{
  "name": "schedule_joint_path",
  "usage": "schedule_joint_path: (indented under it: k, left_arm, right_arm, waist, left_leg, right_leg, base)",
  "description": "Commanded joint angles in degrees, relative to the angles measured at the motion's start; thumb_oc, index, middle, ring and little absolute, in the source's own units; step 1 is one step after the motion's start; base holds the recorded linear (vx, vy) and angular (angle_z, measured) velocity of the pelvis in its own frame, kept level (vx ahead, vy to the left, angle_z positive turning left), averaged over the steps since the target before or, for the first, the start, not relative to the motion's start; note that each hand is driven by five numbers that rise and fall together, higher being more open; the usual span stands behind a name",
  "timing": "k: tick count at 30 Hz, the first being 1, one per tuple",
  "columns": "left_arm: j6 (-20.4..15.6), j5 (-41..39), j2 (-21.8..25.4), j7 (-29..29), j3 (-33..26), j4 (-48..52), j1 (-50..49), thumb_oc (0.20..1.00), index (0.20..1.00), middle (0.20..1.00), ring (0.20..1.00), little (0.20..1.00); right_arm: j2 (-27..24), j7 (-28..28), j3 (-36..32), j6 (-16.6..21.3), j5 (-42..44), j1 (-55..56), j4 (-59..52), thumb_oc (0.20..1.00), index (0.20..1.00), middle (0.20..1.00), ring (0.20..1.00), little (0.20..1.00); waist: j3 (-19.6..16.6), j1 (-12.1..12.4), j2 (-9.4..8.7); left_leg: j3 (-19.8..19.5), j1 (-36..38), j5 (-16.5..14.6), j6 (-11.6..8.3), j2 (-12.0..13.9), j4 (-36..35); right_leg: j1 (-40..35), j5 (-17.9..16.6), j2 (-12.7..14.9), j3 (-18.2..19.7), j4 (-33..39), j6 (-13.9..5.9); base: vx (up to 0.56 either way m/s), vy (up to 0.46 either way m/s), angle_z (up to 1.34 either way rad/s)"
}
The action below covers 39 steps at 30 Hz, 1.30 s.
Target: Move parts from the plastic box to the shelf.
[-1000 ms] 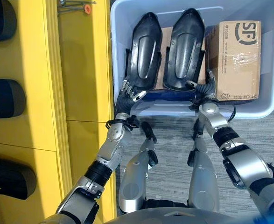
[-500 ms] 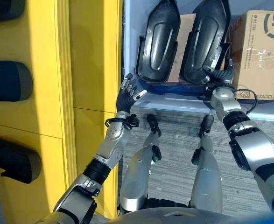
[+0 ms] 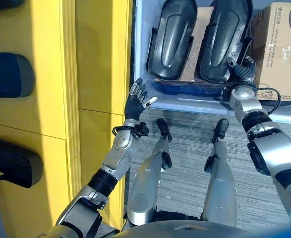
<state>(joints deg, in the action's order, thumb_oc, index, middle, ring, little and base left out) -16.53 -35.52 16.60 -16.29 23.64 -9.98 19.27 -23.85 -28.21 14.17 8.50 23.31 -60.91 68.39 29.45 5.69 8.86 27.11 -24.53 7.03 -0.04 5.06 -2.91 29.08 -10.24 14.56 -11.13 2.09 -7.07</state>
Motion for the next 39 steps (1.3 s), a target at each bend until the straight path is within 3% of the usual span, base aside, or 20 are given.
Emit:
schedule_joint_path:
  k: [1, 10, 16, 20, 21, 26, 31, 32, 33, 34, 36, 37, 38, 39]
  left_arm:
    - [-2.1, -0.4, 1.6, 0.2, 0.9, 5.2, 0.7, 1.000, 1.000, 1.000, 1.000, 1.000]
    - [-2.2, -0.6, 1.3, -0.1, -0.2, 4.3, 0.9, 1.000, 1.000, 1.000, 1.000, 1.000]
    - [-2.0, -1.2, 1.4, 0.4, -0.4, 3.6, 0.1, 1.000, 1.000, 1.000, 1.000, 1.000]
    - [-1.6, -1.4, 1.9, 1.1, -0.8, 3.8, -1.5, 1.000, 1.000, 1.000, 1.000, 1.000]
    - [-1.1, -1.1, 2.4, 2.0, -0.9, 4.2, -3.1, 1.000, 1.000, 1.000, 1.000, 1.000]
    - [0.0, -0.7, 4.0, 4.1, -2.9, 5.2, -8.2, 1.000, 1.000, 1.000, 1.000, 1.000]
    - [0.8, -0.3, 5.7, 6.6, -6.6, 5.5, -14.7, 1.000, 1.000, 1.000, 1.000, 1.000]
    - [1.1, -0.4, 6.1, 7.4, -8.4, 5.7, -17.6, 1.000, 1.000, 1.000, 1.000, 1.000]
    - [1.8, -0.6, 6.2, 8.3, -10.3, 5.9, -21.4, 1.000, 1.000, 1.000, 1.000, 1.000]
    - [1.8, -0.8, 5.9, 8.4, -10.9, 6.1, -22.2, 1.000, 1.000, 1.000, 1.000, 1.000]
    - [2.8, -0.7, 5.2, 8.8, -12.4, 6.1, -25.7, 1.000, 1.000, 1.000, 1.000, 1.000]
    - [3.0, -0.7, 5.0, 9.0, -12.7, 6.1, -26.6, 1.000, 1.000, 1.000, 1.000, 1.000]
    - [4.0, -1.3, 3.8, 9.5, -12.1, 4.7, -27.5, 1.000, 1.000, 1.000, 1.000, 1.000]
    - [4.2, -1.4, 3.6, 9.6, -11.7, 4.3, -27.4, 1.000, 1.000, 1.000, 1.000, 1.000]
  right_arm:
    - [-1.2, -0.6, 0.7, 0.7, 0.3, -0.7, 0.1, 0.200, 0.200, 0.200, 0.200, 0.200]
    - [0.6, -2.5, -0.9, 3.8, 0.0, 4.9, -13.7, 0.200, 0.200, 0.200, 0.200, 0.200]
    - [0.7, -5.1, -3.8, 5.8, -3.3, 10.2, -29.5, 0.200, 0.200, 0.200, 0.200, 0.200]
    - [0.8, -7.7, -6.7, 6.7, -8.5, 14.3, -43.2, 0.200, 0.200, 0.200, 0.200, 0.200]
    - [2.0, -8.1, -7.7, 7.3, -12.5, 17.4, -52.4, 0.200, 0.200, 0.200, 0.200, 0.200]
    - [5.3, -2.2, -7.6, 10.4, -11.2, 27.6, -68.6, 0.200, 0.200, 0.200, 0.200, 0.200]
    - [7.4, 6.1, -4.5, 12.6, -4.0, 39.2, -77.1, 0.200, 0.200, 0.200, 0.200, 0.200]
    - [8.2, 9.7, -2.6, 13.2, 0.6, 41.5, -78.5, 0.200, 0.200, 0.200, 0.200, 0.200]
    - [8.6, 13.0, 0.0, 13.0, 3.9, 43.2, -79.8, 0.200, 0.200, 0.200, 0.200, 0.200]
    - [8.7, 14.5, 1.1, 13.2, 5.3, 43.3, -80.1, 0.200, 0.200, 0.200, 0.200, 0.200]
    - [9.4, 16.0, 3.6, 13.0, 7.7, 42.2, -78.8, 0.200, 0.200, 0.200, 0.200, 0.200]
    - [9.5, 16.3, 3.9, 12.9, 8.3, 41.9, -78.2, 0.200, 0.200, 0.200, 0.200, 0.200]
    - [8.6, 16.4, 4.0, 12.8, 9.2, 41.4, -77.9, 0.200, 0.200, 0.200, 0.200, 0.200]
    - [8.3, 16.2, 3.8, 12.7, 9.4, 41.6, -78.1, 0.200, 0.200, 0.200, 0.200, 0.200]
  waist:
    - [0.3, 0.1, -0.61]
    - [0.3, -2.0, -2.46]
    - [-1.6, -3.2, -3.87]
    - [-3.8, -3.9, -4.59]
    - [-5.2, -4.5, -5.04]
    - [-8.3, -6.0, -6.20]
    - [-12.1, -7.0, -7.04]
    - [-13.7, -7.0, -7.25]
    - [-15.9, -6.6, -7.03]
    - [-16.1, -6.0, -6.81]
    - [-17.4, -4.3, -6.71]
    - [-17.8, -3.8, -6.53]
    - [-18.4, -2.6, -6.93]
    - [-18.3, -2.8, -7.08]
  left_leg:
    - [-0.2, 1.1, -0.5, -7.74, 5.9, 3.6]
    - [-0.4, 3.6, -0.4, -7.80, 6.3, 3.4]
    - [-0.8, 6.3, 0.0, -7.94, 6.6, 2.1]
    - [-1.3, 8.7, 0.2, -8.07, 6.9, 1.3]
    - [-1.3, 10.1, 0.1, -8.07, 7.0, 1.3]
    - [-0.5, 13.4, 1.2, -7.58, 8.1, 1.2]
    - [-0.2, 18.5, 2.2, -8.56, 11.3, 1.5]
    - [-0.1, 20.6, 3.2, -9.06, 13.5, 1.9]
    - [-0.9, 23.3, 6.6, -10.06, 17.0, 2.2]
    - [-1.8, 23.7, 9.0, -10.81, 18.5, 2.3]
    - [-5.2, 24.8, 17.2, -12.83, 23.2, 1.0]
    - [-6.1, 24.5, 19.5, -13.36, 23.9, 0.3]
    - [-5.4, 22.5, 22.9, -14.81, 24.2, 0.2]
    - [-4.5, 22.0, 23.0, -14.83, 24.2, 0.9]
  right_leg:
    - [-5.1, 2.6, 5.9, -3.6, -6.4, -5.67]
    - [-7.1, 2.3, 5.5, -3.5, -6.2, -5.66]
    - [-9.4, 2.3, 5.0, -3.6, -5.5, -5.63]
    - [-11.5, 2.8, 4.6, -3.6, -5.2, -5.58]
    - [-12.6, 3.4, 4.4, -3.4, -5.4, -5.47]
    - [-15.1, 4.0, 3.4, -3.0, -5.5, -4.36]
    - [-18.5, 8.5, 0.5, -2.7, -9.1, -2.44]
    - [-19.4, 11.5, -1.4, -2.7, -12.6, -0.99]
    - [-20.6, 15.2, -5.1, -3.1, -17.0, 1.22]
    - [-21.0, 16.5, -6.5, -3.5, -18.4, 2.07]
    - [-22.9, 18.7, -11.4, -5.0, -19.8, 4.73]
    - [-23.5, 19.1, -12.3, -5.5, -19.2, 5.16]
    - [-26.4, 20.6, -11.5, -8.3, -17.7, 5.30]
    - [-27.7, 20.6, -11.0, -9.8, -16.8, 5.42]
  base:
    - [0.00, 0.000, 0.00]
    - [-0.01, -0.008, 0.02]
    - [0.00, -0.011, 0.00]
    - [0.01, -0.033, -0.02]
    - [0.02, -0.044, -0.05]
    - [-0.02, -0.056, -0.05]
    - [-0.01, -0.146, -0.15]
    - [-0.07, -0.442, -0.19]
    - [-0.11, -0.501, -0.14]
    - [-0.11, -0.535, -0.13]
    - [-0.12, -0.432, 0.23]
    - [-0.13, -0.359, 0.38]
    - [-0.09, -0.209, 0.47]
    - [-0.18, -0.185, 0.78]
